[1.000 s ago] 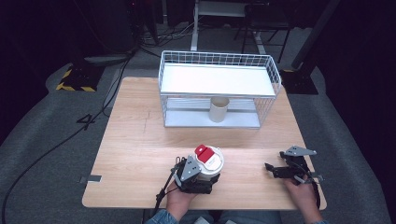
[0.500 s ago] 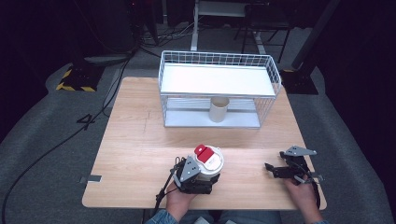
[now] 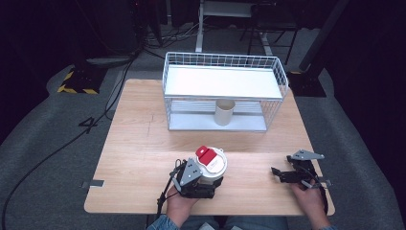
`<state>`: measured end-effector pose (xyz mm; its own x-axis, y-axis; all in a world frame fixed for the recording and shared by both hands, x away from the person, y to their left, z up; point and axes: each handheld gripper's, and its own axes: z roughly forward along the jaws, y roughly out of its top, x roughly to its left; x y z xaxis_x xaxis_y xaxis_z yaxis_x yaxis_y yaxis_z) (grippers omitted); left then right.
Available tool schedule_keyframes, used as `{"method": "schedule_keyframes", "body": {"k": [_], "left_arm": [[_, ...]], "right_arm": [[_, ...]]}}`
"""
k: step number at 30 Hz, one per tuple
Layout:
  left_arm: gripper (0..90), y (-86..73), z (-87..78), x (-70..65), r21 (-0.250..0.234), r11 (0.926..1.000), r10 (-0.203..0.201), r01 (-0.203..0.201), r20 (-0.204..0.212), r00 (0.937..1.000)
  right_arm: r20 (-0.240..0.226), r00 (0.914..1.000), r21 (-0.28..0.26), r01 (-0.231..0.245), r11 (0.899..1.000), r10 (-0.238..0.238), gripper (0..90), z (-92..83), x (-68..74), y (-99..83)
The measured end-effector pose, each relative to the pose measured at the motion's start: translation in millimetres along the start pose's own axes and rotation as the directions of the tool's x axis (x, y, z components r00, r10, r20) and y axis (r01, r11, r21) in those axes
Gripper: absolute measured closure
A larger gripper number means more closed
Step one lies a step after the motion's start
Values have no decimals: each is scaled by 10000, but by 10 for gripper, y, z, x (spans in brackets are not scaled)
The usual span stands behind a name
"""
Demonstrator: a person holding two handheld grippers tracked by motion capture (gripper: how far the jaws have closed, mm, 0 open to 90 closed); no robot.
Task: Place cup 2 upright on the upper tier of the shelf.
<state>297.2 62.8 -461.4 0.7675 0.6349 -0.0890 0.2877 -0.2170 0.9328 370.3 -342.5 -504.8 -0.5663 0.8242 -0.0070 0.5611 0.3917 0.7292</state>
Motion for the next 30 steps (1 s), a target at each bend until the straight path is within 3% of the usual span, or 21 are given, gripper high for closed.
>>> {"method": "schedule_keyframes", "body": {"k": [7, 19, 30], "left_arm": [[115, 140, -112, 45, 10, 9999, -139, 139, -57, 9999], [115, 421, -263, 109, -74, 10000, 6, -8, -267, 9996], [116, 651, -333, 179, -155, 9998, -151, 145, -373, 9992]], "right_arm": [[49, 10000, 3, -43, 10000, 43, 108, 6, 7, 5], [122, 9998, 11, -125, 9999, 124, 98, 19, 14, 14], [136, 9998, 24, -134, 9999, 134, 95, 21, 15, 16]]}}
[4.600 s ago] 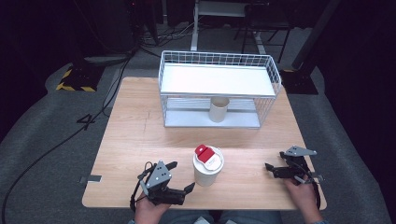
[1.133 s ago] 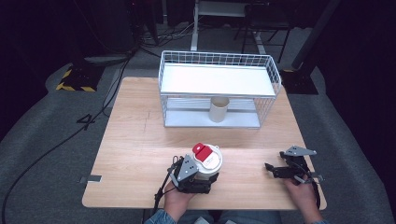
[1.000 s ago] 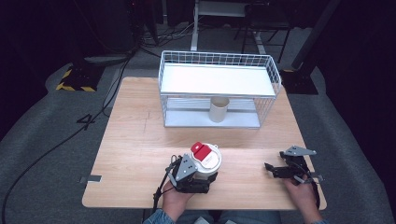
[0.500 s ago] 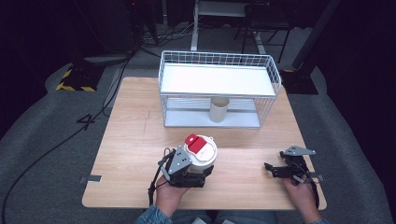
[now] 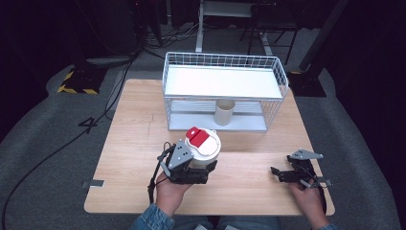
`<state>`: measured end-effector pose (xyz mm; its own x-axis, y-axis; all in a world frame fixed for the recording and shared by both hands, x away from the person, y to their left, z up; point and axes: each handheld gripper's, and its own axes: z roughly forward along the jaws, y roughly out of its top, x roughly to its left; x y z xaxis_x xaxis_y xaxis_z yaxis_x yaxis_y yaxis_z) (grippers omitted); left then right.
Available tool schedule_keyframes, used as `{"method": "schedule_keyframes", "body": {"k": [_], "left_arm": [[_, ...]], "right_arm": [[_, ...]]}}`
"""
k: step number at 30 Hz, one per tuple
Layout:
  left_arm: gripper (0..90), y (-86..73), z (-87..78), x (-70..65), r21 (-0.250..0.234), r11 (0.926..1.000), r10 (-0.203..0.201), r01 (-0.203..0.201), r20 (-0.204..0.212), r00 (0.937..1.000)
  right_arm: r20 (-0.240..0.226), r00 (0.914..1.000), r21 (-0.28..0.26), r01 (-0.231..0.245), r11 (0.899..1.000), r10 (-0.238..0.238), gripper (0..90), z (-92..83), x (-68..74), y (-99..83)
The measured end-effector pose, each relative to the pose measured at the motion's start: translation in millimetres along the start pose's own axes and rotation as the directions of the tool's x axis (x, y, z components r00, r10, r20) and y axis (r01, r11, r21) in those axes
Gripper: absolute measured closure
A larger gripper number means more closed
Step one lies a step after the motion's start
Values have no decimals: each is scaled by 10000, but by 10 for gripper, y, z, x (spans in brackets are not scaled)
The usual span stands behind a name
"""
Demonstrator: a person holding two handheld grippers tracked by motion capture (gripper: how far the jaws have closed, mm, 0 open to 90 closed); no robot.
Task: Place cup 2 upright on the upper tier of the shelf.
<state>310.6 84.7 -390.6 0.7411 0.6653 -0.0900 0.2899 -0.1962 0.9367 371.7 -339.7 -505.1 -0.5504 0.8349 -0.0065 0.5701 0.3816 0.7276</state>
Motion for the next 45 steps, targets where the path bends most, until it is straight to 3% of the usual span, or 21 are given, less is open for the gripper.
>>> {"method": "schedule_keyframes", "body": {"k": [6, 14, 24, 45], "left_arm": [[116, 185, -13, 57, -67, 9999, 125, -125, 15, 9999], [116, 368, 8, 152, -230, 9997, -35, 37, 86, 10000], [116, 659, 24, 220, -441, 9987, 274, -274, 0, 9996], [116, 1192, 196, 348, -697, 9967, 416, -414, 4, 9991]], "right_arm": [[9, 10000, 6, -15, 10000, 15, 94, 2, 1, 1], [12, 10000, 5, -18, 10000, 18, 94, 1, 2, 1], [25, 10000, -4, -20, 10000, 20, 94, 2, 3, 1], [57, 10000, -8, -55, 10000, 55, 92, 4, 5, 2]]}}
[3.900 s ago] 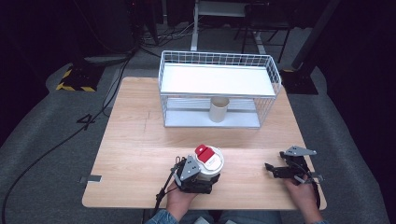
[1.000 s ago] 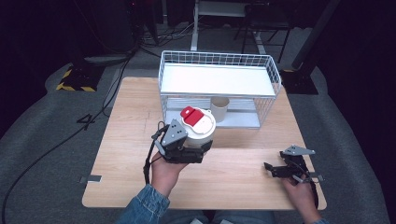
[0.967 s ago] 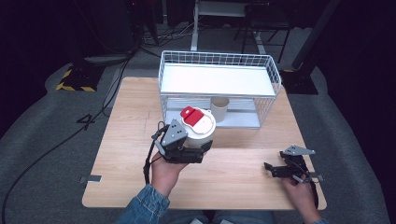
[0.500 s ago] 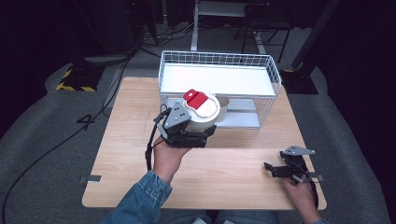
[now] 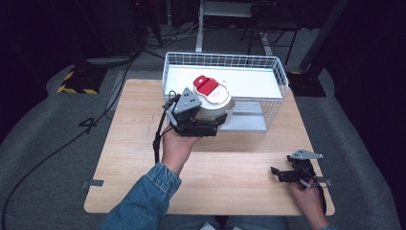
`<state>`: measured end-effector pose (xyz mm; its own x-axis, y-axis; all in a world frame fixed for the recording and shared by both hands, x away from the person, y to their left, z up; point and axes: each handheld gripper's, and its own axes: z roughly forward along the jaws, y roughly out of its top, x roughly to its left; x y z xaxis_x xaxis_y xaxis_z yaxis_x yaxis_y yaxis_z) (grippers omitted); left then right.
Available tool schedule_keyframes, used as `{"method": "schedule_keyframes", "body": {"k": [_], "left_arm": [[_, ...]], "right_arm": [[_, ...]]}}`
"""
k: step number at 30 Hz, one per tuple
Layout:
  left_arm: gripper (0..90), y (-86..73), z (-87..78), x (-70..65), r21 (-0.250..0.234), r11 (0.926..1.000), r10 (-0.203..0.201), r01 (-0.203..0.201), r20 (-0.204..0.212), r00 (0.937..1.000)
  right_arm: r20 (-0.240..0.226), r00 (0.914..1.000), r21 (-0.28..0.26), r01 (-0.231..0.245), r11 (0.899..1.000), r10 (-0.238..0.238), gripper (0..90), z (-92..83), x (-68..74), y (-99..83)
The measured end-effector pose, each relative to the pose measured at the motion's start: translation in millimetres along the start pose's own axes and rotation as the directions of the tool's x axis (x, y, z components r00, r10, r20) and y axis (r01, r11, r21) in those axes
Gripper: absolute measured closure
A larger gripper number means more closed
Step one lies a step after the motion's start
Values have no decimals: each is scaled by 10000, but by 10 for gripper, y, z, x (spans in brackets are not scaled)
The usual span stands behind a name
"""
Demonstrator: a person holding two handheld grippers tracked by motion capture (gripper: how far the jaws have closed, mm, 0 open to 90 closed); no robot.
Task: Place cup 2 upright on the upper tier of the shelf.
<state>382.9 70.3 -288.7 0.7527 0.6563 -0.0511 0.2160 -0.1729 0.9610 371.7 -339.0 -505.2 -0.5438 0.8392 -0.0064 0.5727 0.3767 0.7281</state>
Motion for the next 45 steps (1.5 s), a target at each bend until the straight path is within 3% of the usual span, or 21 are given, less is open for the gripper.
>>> {"method": "schedule_keyframes", "body": {"k": [12, 27, 32, 36, 40, 45], "left_arm": [[116, 247, 145, 125, 53, 10000, 81, -80, -325, 9994], [116, 535, 405, 299, -306, 9994, 127, -148, -696, 9975], [116, 630, 526, 376, -279, 9996, 17, -43, -916, 9958], [116, 680, 595, 453, -297, 9993, -246, 222, -821, 9963], [116, 718, 686, 514, -508, 9986, -207, 157, -991, 9949], [116, 762, 817, 565, -430, 9989, -217, 167, -1191, 9926]], "right_arm": [[0, 10000, 3, 0, 10000, 0, 92, 0, 0, 0], [1, 10000, 4, 10, 10000, -10, 92, 0, -1, 0], [2, 10000, 4, 4, 10000, -4, 91, 0, -1, 0], [5, 10000, 5, 10, 10000, -10, 91, 0, -1, 0], [2, 10000, -5, -23, 10000, 23, 91, 0, 1, 1], [1, 10000, -6, -27, 10000, 27, 91, 0, 1, 1]]}}
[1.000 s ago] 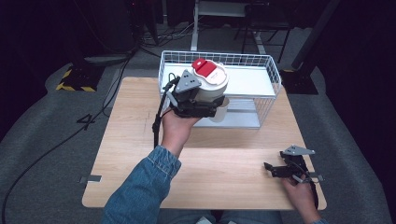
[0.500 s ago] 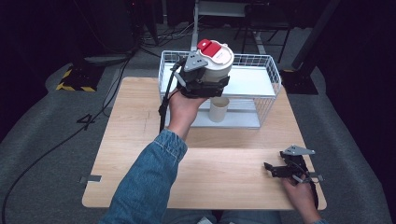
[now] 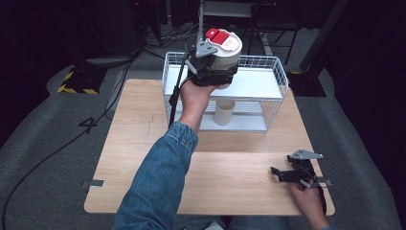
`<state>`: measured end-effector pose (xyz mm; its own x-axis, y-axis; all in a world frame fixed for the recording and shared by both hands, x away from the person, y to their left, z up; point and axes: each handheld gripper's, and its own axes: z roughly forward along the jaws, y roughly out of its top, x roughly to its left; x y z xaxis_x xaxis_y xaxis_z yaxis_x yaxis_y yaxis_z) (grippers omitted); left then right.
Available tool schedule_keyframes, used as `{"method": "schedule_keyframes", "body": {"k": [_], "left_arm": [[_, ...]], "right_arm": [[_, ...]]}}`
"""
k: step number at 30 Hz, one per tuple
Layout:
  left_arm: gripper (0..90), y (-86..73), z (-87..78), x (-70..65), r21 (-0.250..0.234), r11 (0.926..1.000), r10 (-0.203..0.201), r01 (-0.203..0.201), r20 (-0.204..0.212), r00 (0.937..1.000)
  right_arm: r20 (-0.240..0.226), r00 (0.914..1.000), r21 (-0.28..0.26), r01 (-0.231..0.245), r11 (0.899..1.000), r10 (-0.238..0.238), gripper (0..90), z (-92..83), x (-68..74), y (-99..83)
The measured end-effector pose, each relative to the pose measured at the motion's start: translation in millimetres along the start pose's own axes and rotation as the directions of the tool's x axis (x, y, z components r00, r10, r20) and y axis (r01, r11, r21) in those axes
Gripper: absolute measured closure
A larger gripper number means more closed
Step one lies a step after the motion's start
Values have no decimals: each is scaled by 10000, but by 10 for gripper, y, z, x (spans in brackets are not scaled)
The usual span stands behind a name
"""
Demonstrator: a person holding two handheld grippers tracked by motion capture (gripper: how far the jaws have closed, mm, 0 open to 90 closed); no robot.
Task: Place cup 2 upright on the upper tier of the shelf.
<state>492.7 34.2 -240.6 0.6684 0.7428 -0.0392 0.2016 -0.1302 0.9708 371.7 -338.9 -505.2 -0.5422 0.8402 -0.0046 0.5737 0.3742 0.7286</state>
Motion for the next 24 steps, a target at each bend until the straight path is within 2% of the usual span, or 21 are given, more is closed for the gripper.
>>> {"method": "schedule_keyframes", "body": {"k": [4, 9, 18, 21, 24], "left_arm": [[116, 13, 77, 26, -184, 9998, -102, 102, -45, 9999], [115, 31, 210, 100, -488, 9982, -375, 360, -303, 9988], [116, -21, 396, 283, -256, 9963, -839, 823, -714, 9939], [116, -29, 445, 315, -162, 9973, -724, 713, -911, 9932], [115, -45, 497, 334, -102, 9969, -793, 786, -1035, 9915]], "right_arm": [[8, 10000, -13, 22, 10000, -22, 91, 1, -2, 0], [14, 10000, -21, 28, 10000, -28, 91, 1, -2, 0], [10, 10000, -17, 19, 10000, -19, 91, 1, -2, 1], [10, 10000, -16, 11, 10000, -11, 91, 1, -2, 1], [10, 10000, -17, 20, 10000, -20, 91, 1, -2, 1]]}}
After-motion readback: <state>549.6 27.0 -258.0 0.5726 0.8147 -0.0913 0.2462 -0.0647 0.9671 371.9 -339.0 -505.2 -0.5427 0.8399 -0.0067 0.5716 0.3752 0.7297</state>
